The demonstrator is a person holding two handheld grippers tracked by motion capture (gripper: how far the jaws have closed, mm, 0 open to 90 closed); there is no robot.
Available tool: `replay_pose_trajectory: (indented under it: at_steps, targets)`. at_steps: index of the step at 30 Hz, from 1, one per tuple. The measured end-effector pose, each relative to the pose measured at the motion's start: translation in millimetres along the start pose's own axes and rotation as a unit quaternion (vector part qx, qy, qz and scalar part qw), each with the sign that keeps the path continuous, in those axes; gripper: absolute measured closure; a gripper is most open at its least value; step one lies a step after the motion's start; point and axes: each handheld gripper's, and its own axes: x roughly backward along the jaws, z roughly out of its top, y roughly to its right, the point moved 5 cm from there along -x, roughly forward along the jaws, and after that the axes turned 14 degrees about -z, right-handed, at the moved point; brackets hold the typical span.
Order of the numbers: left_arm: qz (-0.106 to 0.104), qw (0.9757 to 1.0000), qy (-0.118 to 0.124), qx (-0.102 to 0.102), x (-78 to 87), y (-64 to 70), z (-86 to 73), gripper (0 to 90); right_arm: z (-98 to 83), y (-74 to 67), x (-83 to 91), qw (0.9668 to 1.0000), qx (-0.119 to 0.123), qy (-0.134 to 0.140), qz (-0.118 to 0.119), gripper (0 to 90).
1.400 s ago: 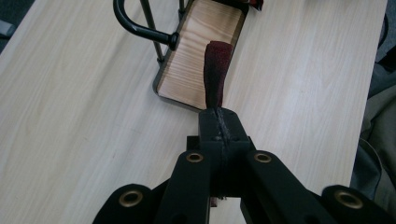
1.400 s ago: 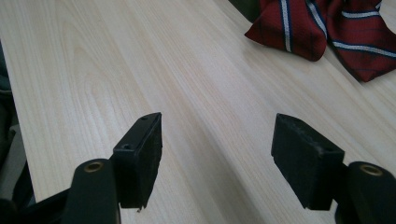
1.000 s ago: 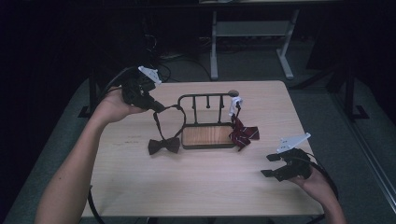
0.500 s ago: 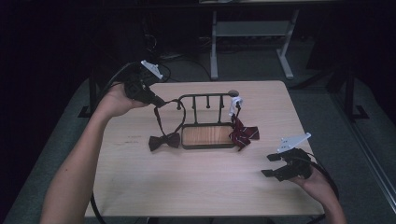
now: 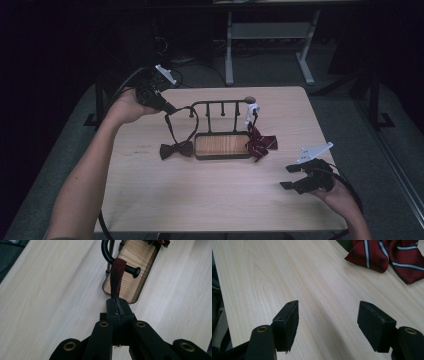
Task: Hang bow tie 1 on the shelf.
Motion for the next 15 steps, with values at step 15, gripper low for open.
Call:
replay_pose_trajectory:
  at_steps: [15]
  targets:
    - [0.023,0.9996,-0.018,0.002,-2.2,4.5,-2.6,80.0,1.4,-2.2,1.8,1.0000,0.008,0.003,-0.003,33.4]
